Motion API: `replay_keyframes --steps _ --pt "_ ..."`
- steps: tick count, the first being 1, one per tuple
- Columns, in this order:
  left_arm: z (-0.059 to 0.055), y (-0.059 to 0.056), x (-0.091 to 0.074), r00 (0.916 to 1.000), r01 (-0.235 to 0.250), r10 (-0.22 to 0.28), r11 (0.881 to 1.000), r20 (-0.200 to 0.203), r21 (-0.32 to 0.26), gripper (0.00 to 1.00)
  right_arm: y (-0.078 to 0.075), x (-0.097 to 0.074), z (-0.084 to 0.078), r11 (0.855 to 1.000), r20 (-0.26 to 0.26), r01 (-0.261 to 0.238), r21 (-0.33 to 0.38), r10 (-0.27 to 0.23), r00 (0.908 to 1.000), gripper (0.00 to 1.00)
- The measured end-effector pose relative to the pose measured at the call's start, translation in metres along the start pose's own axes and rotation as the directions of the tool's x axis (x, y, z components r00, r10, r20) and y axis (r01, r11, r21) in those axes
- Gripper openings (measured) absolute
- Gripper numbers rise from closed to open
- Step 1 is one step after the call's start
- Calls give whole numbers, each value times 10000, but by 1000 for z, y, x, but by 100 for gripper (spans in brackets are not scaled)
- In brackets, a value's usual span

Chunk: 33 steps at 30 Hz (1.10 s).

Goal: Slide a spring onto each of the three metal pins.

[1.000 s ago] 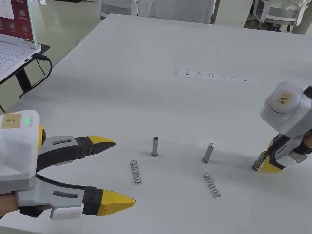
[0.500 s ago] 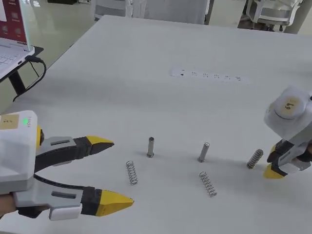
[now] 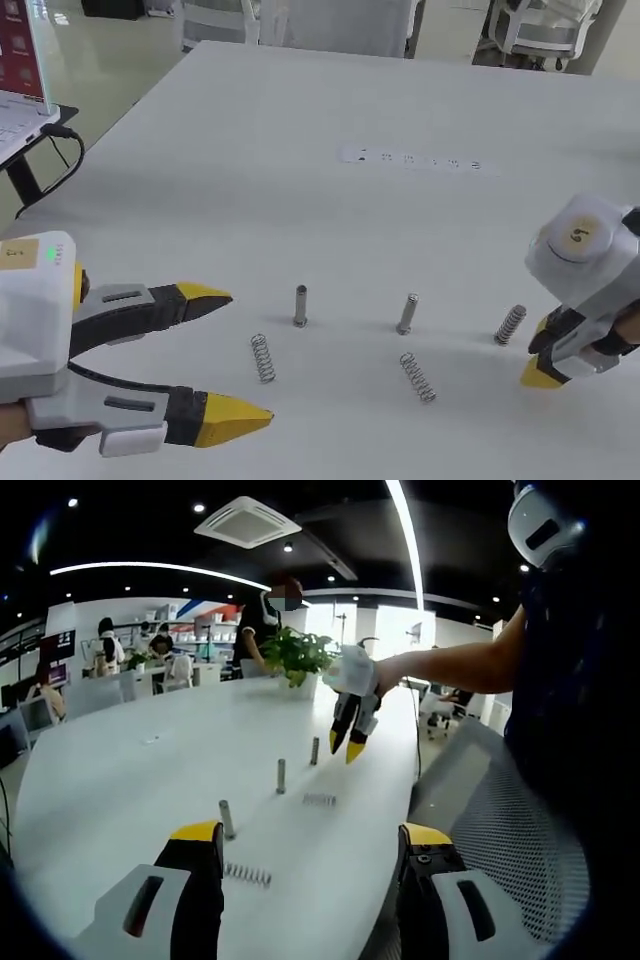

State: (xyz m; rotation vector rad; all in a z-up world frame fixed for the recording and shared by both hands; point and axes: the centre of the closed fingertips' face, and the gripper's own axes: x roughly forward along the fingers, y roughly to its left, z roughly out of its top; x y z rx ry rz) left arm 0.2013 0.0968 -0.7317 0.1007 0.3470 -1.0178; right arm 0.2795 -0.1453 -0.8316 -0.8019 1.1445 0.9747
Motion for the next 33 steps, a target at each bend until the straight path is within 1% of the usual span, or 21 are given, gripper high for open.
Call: replay_keyframes --steps 2,9,15,25,28,33 --pt "0 -1 0 10000 25 -25 10000 -15 32 67 3 1 3 10000 88 -39 -17 39 10000 21" --pt "1 -2 0 9999 103 -104 9999 4 119 66 23 5 18 9996 457 -290 -52 292 9985 21" --pt "1 -4 1 9999 163 -162 9998 -12 139 66 36 9 35 9986 814 -511 -115 519 9953 20" --pt "2 -4 0 9999 155 -155 9998 24 155 65 55 18 54 9960 1115 -879 -157 891 9898 20" --pt "1 -5 0 9999 171 -172 9997 22 150 65 59 21 59 9956 1199 -917 -188 933 9884 20" --pt "1 -6 1 9998 198 -198 9997 19 152 64 62 28 66 9955 1380 -951 -9 943 9859 20"
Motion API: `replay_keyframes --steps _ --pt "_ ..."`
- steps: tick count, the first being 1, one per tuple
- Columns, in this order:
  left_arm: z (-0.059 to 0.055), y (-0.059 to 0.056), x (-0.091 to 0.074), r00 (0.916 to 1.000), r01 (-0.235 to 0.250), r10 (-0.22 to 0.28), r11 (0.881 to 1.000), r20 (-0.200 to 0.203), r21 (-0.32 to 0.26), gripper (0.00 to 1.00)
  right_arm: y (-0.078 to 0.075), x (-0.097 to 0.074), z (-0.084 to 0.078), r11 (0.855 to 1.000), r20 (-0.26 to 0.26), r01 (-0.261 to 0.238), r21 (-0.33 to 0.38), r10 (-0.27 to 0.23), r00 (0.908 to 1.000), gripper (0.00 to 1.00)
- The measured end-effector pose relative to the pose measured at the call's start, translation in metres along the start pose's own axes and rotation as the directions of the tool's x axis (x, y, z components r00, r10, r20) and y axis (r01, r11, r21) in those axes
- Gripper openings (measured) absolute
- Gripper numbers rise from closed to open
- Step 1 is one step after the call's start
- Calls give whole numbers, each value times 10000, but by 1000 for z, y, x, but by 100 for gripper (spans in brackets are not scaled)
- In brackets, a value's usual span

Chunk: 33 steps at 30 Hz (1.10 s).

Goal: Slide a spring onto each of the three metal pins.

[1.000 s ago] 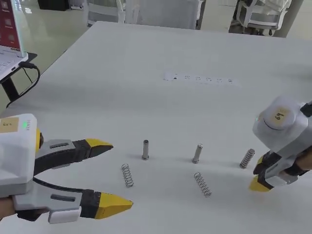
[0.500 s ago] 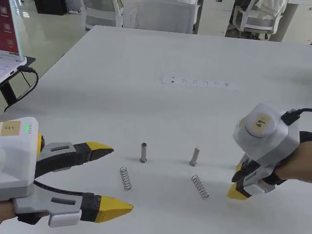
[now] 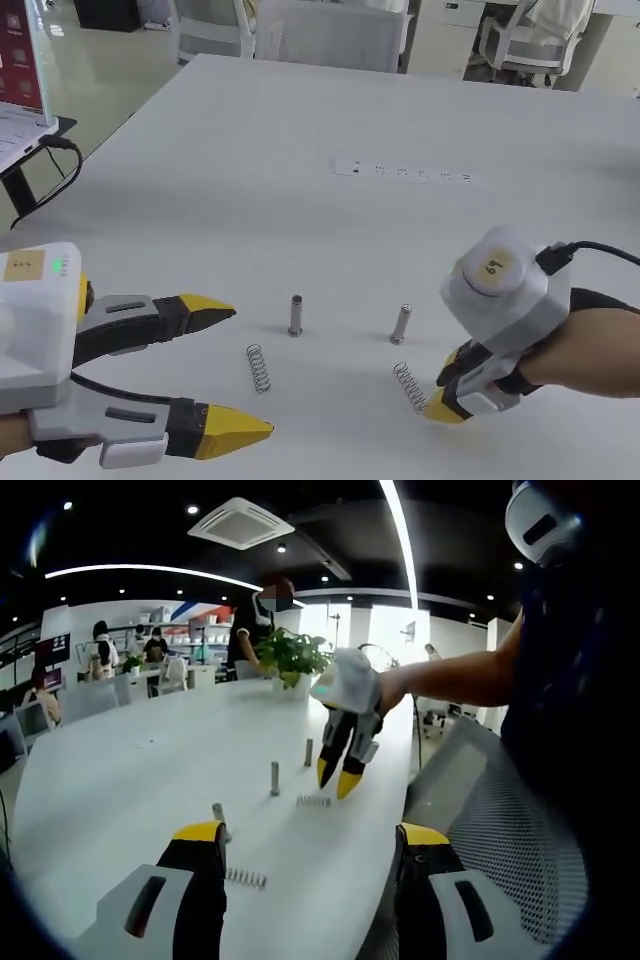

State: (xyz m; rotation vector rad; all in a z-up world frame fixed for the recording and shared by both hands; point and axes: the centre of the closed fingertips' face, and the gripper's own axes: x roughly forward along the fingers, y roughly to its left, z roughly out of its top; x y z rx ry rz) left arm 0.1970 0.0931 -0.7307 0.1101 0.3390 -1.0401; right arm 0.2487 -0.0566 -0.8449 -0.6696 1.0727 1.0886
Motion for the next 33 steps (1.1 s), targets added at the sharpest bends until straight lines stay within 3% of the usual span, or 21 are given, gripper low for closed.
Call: replay_keyframes --steps 10,16,33 --pt "-1 -1 0 10000 -5 5 10000 -20 -11 63 -7 7 9 9952 456 415 891 -457 9979 20" --pt "-2 0 0 10000 -1 1 10000 -21 -41 63 -7 12 10 9913 302 674 1129 -712 9970 18" --pt "-3 0 0 10000 -28 28 10000 -8 -95 62 -12 13 1 9920 -218 1065 678 -1052 9942 14"
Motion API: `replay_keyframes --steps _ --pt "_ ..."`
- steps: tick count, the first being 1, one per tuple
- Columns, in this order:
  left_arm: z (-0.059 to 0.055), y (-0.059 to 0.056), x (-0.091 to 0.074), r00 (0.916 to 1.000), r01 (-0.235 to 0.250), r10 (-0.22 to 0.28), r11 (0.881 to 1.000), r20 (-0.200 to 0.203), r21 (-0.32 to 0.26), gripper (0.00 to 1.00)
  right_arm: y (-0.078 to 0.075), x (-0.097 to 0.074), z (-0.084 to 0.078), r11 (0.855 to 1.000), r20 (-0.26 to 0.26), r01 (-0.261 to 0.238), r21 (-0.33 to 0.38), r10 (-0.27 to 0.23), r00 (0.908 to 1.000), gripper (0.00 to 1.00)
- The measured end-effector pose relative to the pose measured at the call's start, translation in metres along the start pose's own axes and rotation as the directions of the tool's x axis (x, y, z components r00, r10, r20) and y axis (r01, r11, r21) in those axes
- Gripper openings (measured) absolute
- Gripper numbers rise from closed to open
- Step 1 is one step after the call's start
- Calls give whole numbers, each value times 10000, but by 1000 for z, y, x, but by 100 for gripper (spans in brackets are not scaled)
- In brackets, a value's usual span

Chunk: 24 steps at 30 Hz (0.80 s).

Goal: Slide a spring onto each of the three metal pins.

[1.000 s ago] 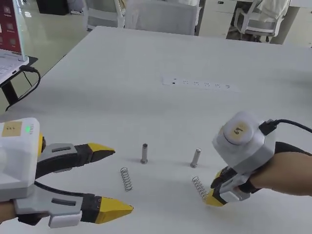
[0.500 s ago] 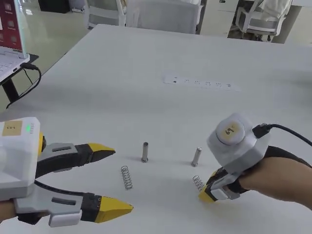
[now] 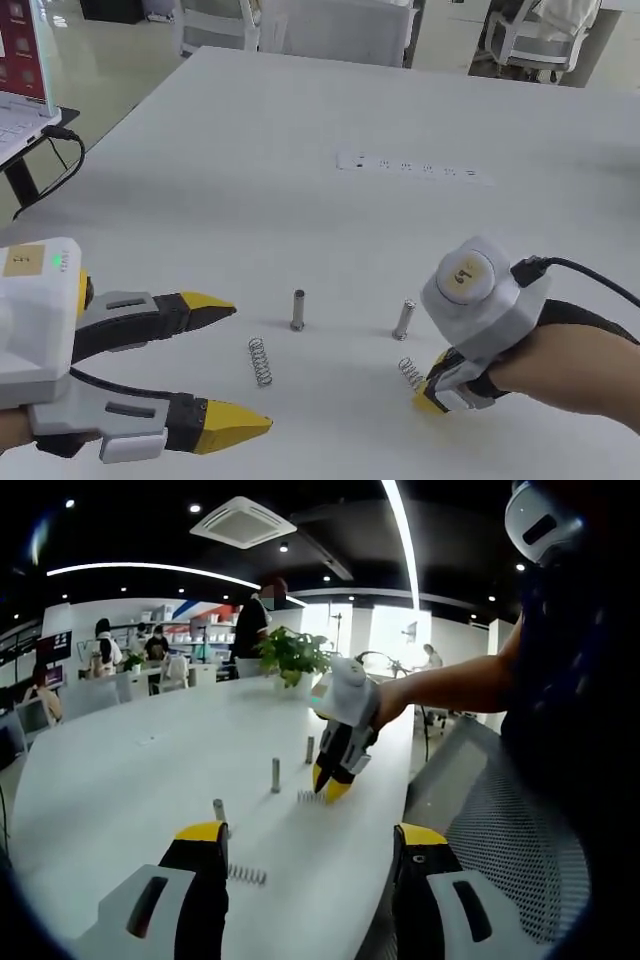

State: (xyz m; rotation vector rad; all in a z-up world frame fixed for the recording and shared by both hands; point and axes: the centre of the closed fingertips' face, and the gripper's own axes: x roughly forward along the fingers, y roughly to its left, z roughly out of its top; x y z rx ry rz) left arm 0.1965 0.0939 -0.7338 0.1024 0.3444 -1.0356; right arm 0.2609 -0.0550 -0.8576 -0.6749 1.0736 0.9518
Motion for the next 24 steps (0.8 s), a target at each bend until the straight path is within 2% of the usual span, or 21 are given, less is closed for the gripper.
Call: replay_keyframes --steps 9,20,24 --pt "0 0 1 10000 24 -24 10000 -16 -6 62 -5 0 -6 9999 -221 119 58 -118 9997 13" --pt "0 -1 1 9999 96 -96 9999 -51 29 62 -7 -1 -9 9969 -454 225 -754 -260 9986 10" --pt "-1 -2 2 9998 141 -141 9999 -109 41 61 -4 -3 -9 9961 -386 -21 -877 -13 9993 9"
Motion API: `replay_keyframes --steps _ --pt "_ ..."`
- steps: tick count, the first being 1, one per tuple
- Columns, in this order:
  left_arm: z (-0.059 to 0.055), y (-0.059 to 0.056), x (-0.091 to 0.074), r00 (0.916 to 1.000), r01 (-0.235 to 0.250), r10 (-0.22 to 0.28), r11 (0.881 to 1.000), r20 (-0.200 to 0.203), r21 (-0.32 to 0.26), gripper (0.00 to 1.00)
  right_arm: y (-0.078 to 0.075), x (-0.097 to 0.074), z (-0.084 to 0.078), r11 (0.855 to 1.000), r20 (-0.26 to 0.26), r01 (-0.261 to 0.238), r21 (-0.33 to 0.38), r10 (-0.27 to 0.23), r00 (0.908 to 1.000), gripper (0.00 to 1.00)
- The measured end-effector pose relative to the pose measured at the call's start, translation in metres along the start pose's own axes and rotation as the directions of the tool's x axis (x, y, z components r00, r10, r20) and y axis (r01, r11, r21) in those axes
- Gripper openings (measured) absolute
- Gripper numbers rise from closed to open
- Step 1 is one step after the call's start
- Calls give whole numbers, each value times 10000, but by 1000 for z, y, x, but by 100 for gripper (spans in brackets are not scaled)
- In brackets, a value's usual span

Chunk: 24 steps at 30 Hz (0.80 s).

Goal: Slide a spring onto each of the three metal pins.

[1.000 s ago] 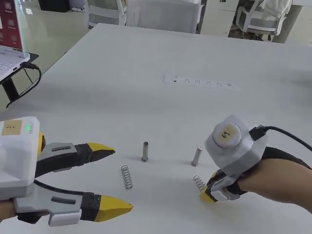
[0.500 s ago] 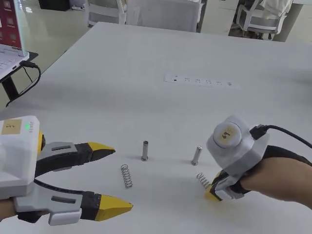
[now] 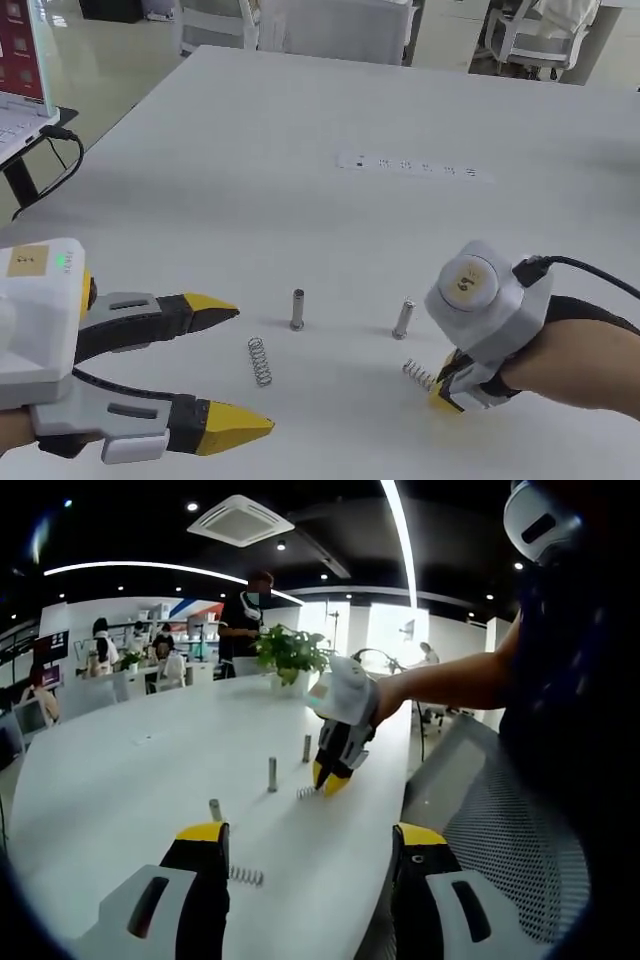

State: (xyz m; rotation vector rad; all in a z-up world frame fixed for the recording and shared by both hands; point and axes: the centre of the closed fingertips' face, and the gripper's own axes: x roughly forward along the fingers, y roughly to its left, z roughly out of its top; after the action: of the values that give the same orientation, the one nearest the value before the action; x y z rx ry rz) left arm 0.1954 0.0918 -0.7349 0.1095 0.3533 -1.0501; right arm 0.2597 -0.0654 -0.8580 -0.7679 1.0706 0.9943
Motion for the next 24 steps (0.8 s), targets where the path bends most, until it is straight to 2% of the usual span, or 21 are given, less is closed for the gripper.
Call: replay_keyframes --steps 9,14,20,24 --pt "0 -8 13 9985 502 -497 9986 -245 187 60 11 -6 2 9970 119 -530 -555 538 9985 9" --pt "1 -11 22 9963 790 -779 9965 -362 281 59 15 -9 3 9956 186 -716 -606 728 9972 8" --pt "2 -13 30 9934 1066 -1046 9935 -476 408 58 23 -19 13 9938 614 -874 -683 916 9939 7" --pt "1 -12 35 9919 1169 -1144 9922 -557 433 57 17 -18 15 9945 716 -795 -681 844 9939 7"
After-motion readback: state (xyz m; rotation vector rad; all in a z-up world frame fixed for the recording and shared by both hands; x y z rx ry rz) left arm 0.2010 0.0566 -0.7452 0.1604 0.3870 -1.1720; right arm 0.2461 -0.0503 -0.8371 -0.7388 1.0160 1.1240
